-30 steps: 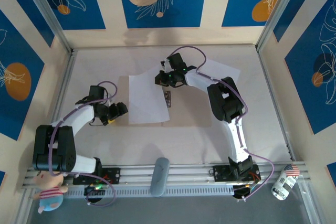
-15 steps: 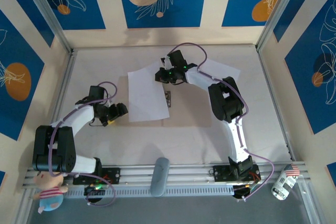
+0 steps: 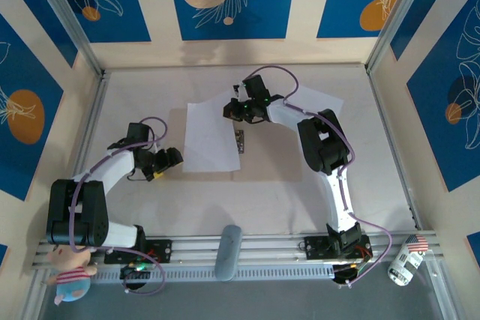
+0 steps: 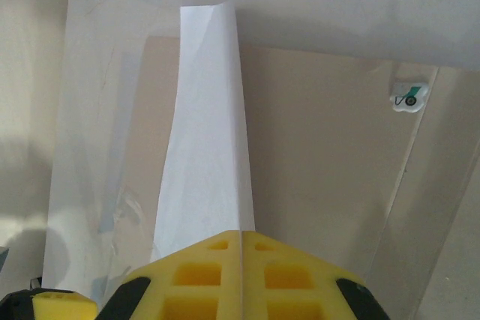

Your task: Put the files into the folder

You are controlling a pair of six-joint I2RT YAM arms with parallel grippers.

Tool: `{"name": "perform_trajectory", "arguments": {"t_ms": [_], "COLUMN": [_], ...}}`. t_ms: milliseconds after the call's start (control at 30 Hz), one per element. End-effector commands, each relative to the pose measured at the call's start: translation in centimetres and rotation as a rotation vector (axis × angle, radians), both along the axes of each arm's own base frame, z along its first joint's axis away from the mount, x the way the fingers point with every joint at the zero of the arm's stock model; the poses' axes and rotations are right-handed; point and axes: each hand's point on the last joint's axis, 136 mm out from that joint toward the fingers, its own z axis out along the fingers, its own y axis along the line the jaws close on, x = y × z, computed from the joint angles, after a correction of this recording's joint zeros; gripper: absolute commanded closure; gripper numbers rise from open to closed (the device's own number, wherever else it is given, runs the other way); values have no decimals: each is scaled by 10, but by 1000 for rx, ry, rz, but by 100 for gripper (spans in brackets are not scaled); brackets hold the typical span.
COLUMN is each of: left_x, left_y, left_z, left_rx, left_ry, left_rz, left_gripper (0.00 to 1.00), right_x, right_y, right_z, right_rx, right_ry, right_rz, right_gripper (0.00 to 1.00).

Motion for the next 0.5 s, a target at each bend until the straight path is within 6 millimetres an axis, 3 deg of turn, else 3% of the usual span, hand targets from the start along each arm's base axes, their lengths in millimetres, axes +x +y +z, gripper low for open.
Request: {"name": "perform_trajectory", "arguments": {"t_ms": [0,467], "left_x": [-2,-1], "left_y": [1,1], "left_z": [6,9], "left_rx": [1,-1], "left_ry": [-8,-12], "left_rz": [-18,-21], "left_gripper": [17,16], "right_x": [-4,-7], "right_y": [8,19], "right_z": [20,19], "right_rx": [65,67], "right_ry": [-15,-35], "right_rz": [0,0], "right_gripper": [99,99]}}
